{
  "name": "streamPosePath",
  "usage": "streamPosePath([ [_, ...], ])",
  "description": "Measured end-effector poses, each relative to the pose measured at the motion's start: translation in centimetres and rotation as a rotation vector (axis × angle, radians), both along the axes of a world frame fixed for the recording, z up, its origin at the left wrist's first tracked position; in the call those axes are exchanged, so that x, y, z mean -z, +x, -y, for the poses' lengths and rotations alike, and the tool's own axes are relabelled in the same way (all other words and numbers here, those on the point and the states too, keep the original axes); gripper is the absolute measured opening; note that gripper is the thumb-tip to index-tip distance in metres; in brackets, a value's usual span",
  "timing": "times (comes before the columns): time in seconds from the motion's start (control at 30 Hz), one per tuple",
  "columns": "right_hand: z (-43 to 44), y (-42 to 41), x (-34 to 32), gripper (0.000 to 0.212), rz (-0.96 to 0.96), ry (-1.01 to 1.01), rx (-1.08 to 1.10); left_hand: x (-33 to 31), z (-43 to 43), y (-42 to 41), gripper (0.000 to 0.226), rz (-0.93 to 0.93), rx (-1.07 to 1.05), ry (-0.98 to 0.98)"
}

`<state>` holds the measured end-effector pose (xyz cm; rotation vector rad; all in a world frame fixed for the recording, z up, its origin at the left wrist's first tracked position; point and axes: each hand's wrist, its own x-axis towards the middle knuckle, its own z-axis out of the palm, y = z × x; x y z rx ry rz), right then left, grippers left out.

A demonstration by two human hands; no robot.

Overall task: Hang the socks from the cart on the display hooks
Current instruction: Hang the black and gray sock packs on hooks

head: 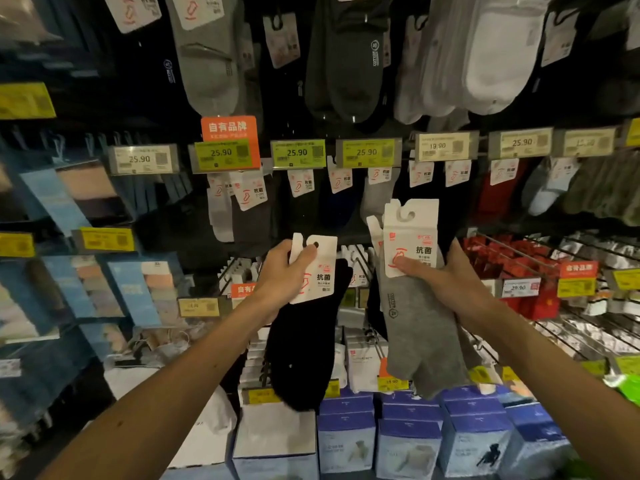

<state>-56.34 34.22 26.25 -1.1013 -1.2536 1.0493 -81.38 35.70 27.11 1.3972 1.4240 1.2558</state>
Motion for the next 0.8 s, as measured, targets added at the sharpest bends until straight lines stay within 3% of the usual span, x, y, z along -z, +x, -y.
streamPosePath([
  [0.1, -0.6, -0.2, 0.0, 0.058, 0.006, 0.005, 0.004, -0.3, -1.0, -0.1, 0.011, -0.079, -0.028, 0.028],
  [0.27, -1.3, 1.3, 0.5, 0.048, 0.049, -0.006, 0.035, -0.4, -2.6, 2.4, 0.041, -0.166, 0.100, 0.026],
  [0.43, -2.7, 4.8, 1.1, 0.051, 0.099, -0.071, 0.039, 0.9, -3.6, 8.5, 0.020, -0.315, 0.176, 0.055],
  [0.53, -3.6, 8.5, 1.9, 0.066, 0.128, -0.098, 0.031, 1.7, -4.8, 12.1, 0.012, -0.349, 0.183, 0.054],
  [0.8, -5.7, 21.6, 0.8, 0.056, 0.094, -0.068, 0.070, 0.3, -8.3, 23.0, 0.019, -0.184, 0.240, 0.099],
])
